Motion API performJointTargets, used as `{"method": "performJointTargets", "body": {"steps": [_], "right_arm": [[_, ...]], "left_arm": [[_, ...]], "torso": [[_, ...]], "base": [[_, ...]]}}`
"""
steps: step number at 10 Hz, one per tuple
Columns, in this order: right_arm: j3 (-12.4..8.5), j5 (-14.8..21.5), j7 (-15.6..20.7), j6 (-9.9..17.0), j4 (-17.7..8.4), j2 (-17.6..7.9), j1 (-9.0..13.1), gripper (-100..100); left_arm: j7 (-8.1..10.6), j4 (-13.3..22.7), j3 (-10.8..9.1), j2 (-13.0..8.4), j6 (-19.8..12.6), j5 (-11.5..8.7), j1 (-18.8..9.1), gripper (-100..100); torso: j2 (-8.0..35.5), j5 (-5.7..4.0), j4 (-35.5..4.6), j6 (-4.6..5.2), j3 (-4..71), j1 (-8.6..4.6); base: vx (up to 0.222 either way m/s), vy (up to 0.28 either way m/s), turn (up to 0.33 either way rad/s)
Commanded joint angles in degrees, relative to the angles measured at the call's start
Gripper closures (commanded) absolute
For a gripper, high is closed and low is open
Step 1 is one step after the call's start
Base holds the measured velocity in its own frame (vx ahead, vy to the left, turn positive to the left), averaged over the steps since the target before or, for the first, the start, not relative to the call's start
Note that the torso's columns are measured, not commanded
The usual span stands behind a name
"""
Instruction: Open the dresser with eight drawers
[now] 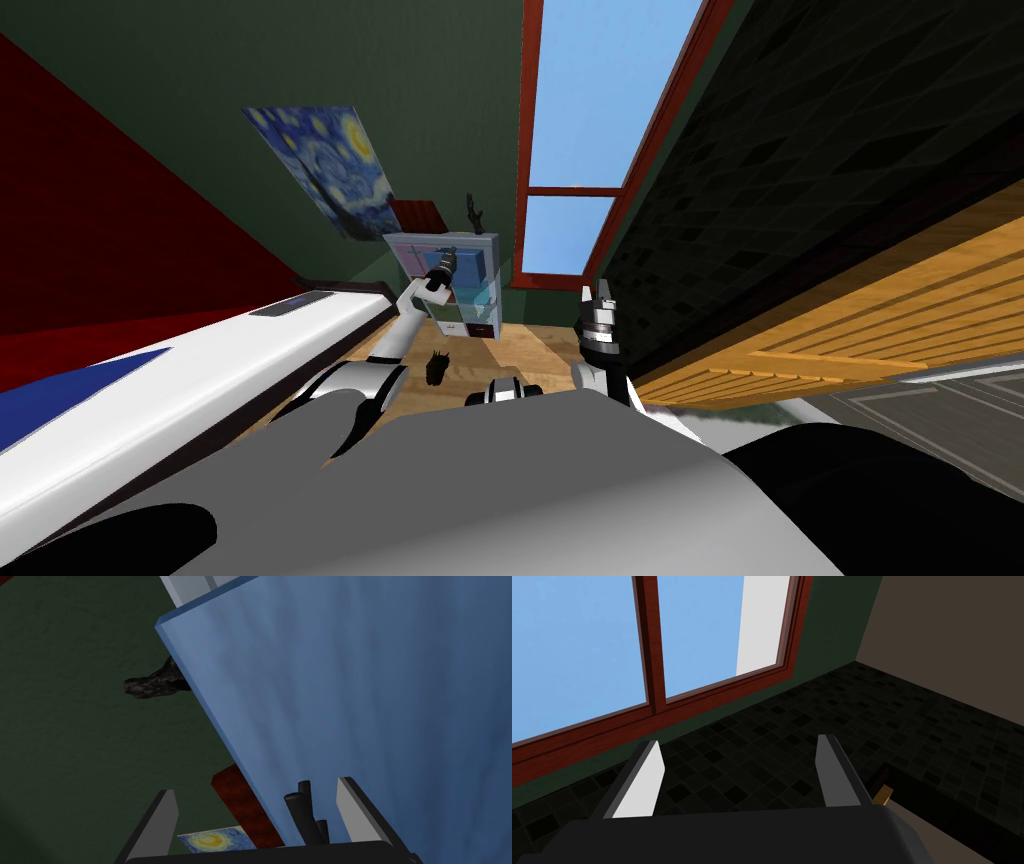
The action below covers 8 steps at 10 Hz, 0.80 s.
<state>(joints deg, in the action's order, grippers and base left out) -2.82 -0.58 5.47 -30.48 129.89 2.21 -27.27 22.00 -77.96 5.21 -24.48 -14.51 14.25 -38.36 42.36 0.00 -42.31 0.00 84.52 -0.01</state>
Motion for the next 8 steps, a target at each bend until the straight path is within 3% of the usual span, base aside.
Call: {"method": "performJointTargets", "body": {"steps": [1, 2, 3, 8], "right_arm": [[0.00, 0.00, 0.00, 0.00, 0.00, 0.00, 0.00, 0], [0.00, 0.00, 0.00, 0.00, 0.00, 0.00, 0.00, 0], [0.00, 0.00, 0.00, 0.00, 0.00, 0.00, 0.00, 0], [0.00, 0.00, 0.00, 0.00, 0.00, 0.00, 0.00, 0]], "left_arm": [[0.77, -0.86, 1.07, -1.50, -3.80, -0.67, -2.41, -100], [0.55, -0.91, 0.92, -1.31, -2.91, -0.74, -1.53, -100], [0.63, -0.94, 0.98, -1.35, -3.28, -0.77, -1.61, 0], [0.63, -0.86, 1.00, -1.33, -3.30, -0.78, -1.52, 0]], "torso": [[-0.02, 0.01, 0.00, 0.00, 0.01, 0.01], [-0.01, -0.03, -0.07, 0.03, 0.01, 0.01], [-0.02, -0.03, -0.05, -0.01, 0.00, -0.06], [-0.04, 0.00, 0.00, 0.01, 0.03, 0.00]], "base": [[-0.025, 0.027, -0.072], [-0.011, 0.016, -0.019], [0.000, 0.000, 0.000], [0.000, 0.000, 0.000]]}}
